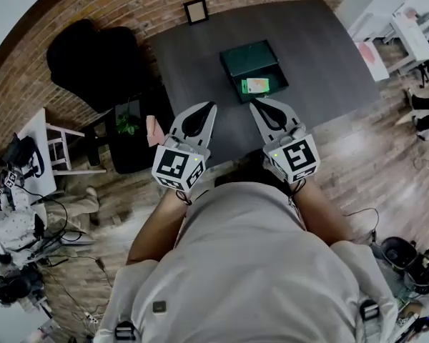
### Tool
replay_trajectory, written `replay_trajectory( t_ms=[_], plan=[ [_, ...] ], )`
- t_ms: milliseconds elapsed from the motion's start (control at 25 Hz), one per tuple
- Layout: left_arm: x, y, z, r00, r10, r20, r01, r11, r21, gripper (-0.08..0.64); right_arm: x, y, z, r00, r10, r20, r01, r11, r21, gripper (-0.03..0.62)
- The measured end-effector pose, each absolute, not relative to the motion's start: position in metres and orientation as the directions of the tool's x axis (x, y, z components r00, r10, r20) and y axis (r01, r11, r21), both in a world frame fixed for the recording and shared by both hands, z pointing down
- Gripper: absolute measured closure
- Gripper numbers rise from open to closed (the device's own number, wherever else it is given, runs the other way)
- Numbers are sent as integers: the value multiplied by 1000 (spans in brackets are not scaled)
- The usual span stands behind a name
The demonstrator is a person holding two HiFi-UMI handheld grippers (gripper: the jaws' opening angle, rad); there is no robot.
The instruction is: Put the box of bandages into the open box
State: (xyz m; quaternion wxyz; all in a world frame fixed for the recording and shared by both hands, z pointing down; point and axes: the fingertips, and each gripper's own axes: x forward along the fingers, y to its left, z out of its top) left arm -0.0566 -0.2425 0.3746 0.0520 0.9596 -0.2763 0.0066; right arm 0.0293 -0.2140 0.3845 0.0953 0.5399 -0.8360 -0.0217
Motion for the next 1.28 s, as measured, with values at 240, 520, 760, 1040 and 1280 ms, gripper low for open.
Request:
replay_trajectory(
  t_ms=[240, 520, 760, 1040, 1280],
  plan=[
    [-58, -222, 364, 849, -528, 8, -526, -845, 97, 545, 33, -177, 381, -367, -920, 135, -912, 385, 141, 571],
    [-41, -188, 352, 827, -563, -6, -560, -824, 81, 545, 56, -146, 368, -395, -913, 104, -900, 407, 159, 571],
    [-4, -153, 345, 798, -603, 4, -601, -796, 73, 545, 95, -115, 364, -444, -892, 90, -880, 453, 144, 571],
    [53, -91, 348, 773, -634, 22, -634, -771, 55, 545, 149, -61, 365, -515, -854, 74, -846, 520, 117, 572],
    [70, -46, 350, 737, -675, 45, -676, -734, 60, 545, 174, -21, 376, -554, -829, 74, -824, 559, 89, 571]
  ],
)
